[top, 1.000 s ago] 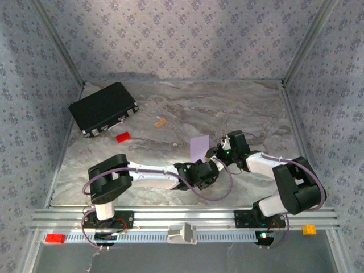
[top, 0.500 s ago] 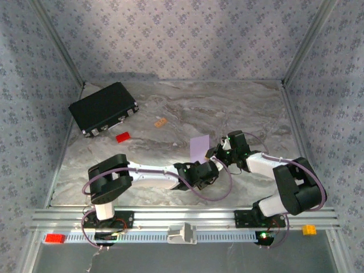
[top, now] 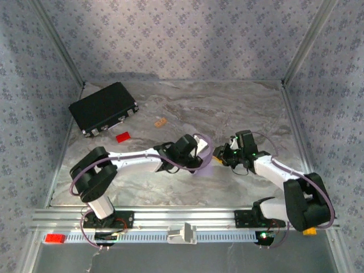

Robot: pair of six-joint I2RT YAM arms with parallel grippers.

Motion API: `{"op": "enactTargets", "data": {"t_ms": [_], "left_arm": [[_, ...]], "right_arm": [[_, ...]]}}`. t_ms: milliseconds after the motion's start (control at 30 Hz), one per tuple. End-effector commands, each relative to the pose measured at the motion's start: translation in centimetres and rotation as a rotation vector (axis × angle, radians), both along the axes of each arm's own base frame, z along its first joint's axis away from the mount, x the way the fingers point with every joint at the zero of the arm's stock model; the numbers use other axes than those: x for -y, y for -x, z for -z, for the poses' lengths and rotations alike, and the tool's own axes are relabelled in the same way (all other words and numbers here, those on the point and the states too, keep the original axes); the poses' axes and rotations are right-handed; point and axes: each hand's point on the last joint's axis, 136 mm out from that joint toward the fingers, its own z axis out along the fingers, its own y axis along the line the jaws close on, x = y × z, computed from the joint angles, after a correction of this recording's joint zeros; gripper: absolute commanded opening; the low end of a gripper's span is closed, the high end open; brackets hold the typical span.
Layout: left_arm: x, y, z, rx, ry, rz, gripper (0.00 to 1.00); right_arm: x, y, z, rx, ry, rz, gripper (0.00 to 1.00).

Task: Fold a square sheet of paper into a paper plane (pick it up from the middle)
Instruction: Fold the triangle a second time at the center of the table.

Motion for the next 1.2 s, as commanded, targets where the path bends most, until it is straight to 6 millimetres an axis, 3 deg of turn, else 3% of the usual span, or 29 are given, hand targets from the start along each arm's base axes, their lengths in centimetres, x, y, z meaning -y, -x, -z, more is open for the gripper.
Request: {"op": "enactTargets", "data": {"t_ms": [0, 200, 333, 567, 1167], "left_arm": [[1.2, 1.6, -1.0, -0.140, 0.128, 0.064, 0.00], [1.0, 0.9, -0.4, -0.189, 0.142, 0.051, 0.00], [1.0, 0.7, -0.1, -0.201, 0.142, 0.047, 0.01], [0.8, 0.2, 0.1, -0.217, 0.155, 0.031, 0.06], [1.1, -0.8, 0.2, -0.228, 0.184, 0.012, 0.12]], "right_arm": [[0.4, 1.4, 0.3, -0.013, 0.035, -0.020, 0.23], [-2.6, 3.0, 0.8, -0.007, 0.012, -0.085, 0.14], [-4.4, 3.0, 1.3, -0.020, 0.019, -0.115, 0.07], [-4.5, 2.2, 1.4, -0.008, -0.018, -0.079, 0.06], [-4.2, 2.5, 2.0, -0.032, -0.036, -0.066, 0.06]]}}
